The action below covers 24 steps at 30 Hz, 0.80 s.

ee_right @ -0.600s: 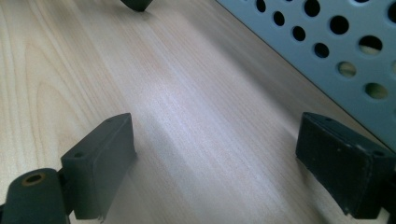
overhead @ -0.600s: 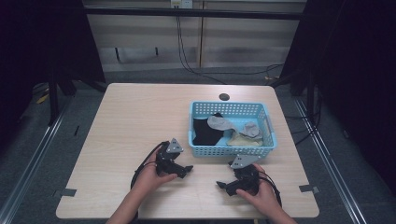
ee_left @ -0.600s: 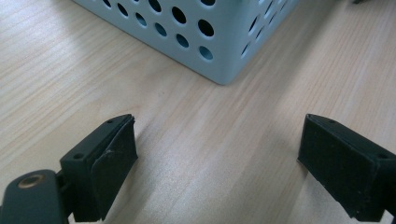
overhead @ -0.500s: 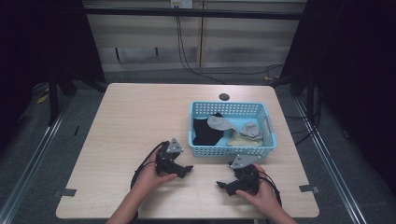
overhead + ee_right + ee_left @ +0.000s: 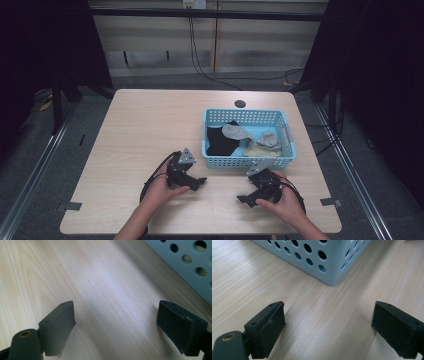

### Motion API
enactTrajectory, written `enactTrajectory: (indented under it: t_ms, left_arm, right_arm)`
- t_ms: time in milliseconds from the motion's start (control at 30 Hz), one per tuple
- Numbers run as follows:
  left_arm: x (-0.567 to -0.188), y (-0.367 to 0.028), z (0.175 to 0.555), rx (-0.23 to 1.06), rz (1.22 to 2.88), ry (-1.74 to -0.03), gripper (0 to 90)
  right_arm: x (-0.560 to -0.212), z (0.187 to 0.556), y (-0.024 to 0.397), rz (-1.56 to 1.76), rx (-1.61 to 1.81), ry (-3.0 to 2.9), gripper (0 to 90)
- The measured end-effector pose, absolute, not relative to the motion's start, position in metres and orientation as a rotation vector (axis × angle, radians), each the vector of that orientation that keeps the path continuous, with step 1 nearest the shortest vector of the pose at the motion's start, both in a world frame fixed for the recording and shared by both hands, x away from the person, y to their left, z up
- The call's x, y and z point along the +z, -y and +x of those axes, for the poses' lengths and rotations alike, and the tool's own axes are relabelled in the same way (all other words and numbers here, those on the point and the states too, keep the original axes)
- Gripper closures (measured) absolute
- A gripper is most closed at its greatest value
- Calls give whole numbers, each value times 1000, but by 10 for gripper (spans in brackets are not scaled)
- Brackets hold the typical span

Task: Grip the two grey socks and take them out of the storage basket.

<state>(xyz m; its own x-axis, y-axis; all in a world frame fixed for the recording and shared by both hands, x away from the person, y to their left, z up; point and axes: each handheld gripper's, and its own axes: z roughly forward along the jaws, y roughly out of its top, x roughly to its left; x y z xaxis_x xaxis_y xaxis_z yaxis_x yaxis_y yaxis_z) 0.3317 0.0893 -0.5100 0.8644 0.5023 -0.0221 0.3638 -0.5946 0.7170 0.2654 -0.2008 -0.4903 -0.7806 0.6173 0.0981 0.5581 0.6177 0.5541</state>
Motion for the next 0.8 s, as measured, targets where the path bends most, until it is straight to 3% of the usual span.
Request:
enactTrajectory:
  t_ms: [800]
  left_arm:
    - [-510,-89,332,233,2269,-623,106]
  right_arm:
    - [-412,291,214,890,514,-2957,212]
